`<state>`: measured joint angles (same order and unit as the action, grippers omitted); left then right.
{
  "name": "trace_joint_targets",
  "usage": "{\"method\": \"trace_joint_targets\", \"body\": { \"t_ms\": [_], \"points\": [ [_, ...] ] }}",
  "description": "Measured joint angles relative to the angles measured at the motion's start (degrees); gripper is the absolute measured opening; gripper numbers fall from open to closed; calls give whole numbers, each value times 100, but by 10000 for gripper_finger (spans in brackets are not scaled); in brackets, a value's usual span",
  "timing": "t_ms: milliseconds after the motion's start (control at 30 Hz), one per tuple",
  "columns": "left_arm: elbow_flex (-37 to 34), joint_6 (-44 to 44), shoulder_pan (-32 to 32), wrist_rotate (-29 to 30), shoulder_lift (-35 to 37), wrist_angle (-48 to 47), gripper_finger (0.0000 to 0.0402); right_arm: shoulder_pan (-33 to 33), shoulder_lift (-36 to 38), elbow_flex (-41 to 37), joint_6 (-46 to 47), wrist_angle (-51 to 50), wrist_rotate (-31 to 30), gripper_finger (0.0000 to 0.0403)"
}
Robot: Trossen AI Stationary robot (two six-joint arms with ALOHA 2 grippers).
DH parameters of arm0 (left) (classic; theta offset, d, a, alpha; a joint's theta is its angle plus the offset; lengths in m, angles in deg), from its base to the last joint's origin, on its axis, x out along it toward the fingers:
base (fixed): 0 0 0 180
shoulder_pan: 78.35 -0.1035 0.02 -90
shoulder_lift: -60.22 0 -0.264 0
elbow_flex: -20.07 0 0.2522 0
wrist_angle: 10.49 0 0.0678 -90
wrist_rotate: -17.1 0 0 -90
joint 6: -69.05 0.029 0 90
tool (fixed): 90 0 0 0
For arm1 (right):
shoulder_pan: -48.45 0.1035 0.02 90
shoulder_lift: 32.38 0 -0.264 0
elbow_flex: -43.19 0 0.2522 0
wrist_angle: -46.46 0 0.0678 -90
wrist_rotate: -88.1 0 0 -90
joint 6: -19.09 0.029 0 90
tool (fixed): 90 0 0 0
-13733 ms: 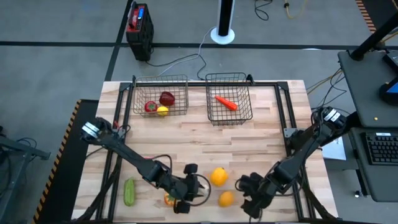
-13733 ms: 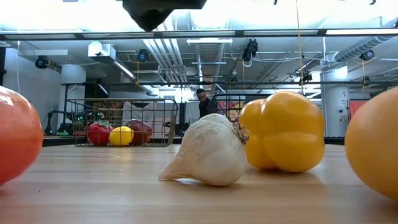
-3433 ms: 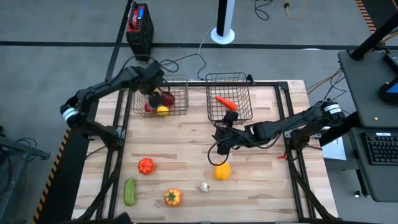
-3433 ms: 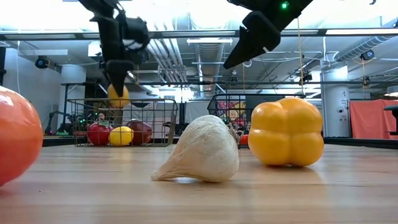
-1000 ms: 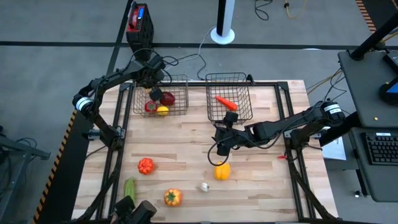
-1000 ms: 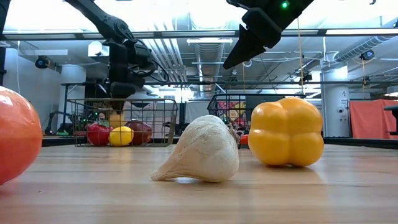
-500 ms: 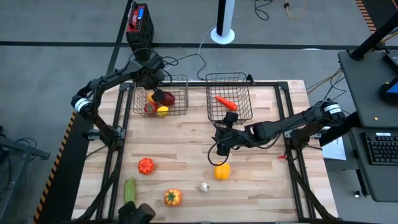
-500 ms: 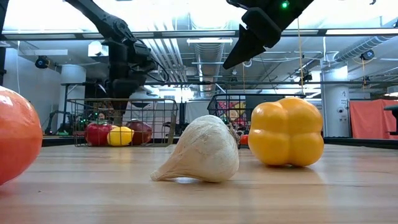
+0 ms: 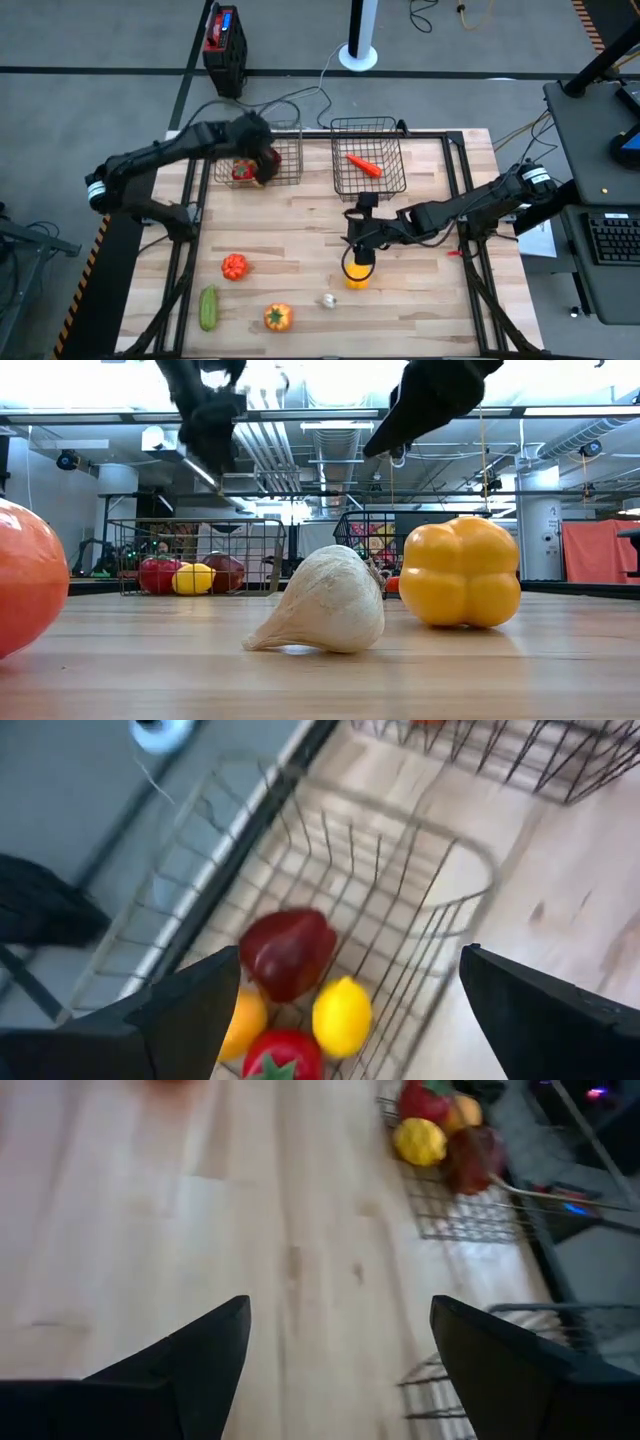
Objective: Sort produce into baskets
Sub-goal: Put the pumpkin into the black wire basket
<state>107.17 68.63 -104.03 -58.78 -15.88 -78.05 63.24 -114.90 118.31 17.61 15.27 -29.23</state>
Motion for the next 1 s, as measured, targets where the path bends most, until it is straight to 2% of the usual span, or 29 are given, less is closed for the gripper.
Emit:
{"method": "trace_joint_targets", "body": {
  "t_ms": [133, 300, 500, 600, 733, 833, 900, 1000],
  "points": [
    [0, -544, 1038, 994, 195, 81, 357, -5, 0, 0, 264, 11, 391, 309],
    [0, -1071, 2210, 1498, 262, 256, 357, -3, -1, 0, 241, 116, 834, 317],
    [0, -1525, 3332, 2394, 159, 387, 357, -5, -4, 0, -119, 1074, 2493, 313],
    [0, -1701, 3734, 2735, 136, 384, 357, 0, -4, -1, -148, 1708, 3072, 309],
    [0, -1953, 4107, 2803, 134, 374, 357, -3, -4, -57, -151, 2408, 3228, 305],
    [0, -2212, 4386, 2706, 134, 299, 357, -3, -4, -79, 29, 2544, 3230, 304],
    [0, -2461, 4595, 2414, 134, 221, 357, 29, -4, -79, 303, 2411, 3234, 306],
    [0, -2897, 4905, 1677, 132, 179, 357, 111, -4, -79, 832, 1935, 3354, 309]
  ]
}}
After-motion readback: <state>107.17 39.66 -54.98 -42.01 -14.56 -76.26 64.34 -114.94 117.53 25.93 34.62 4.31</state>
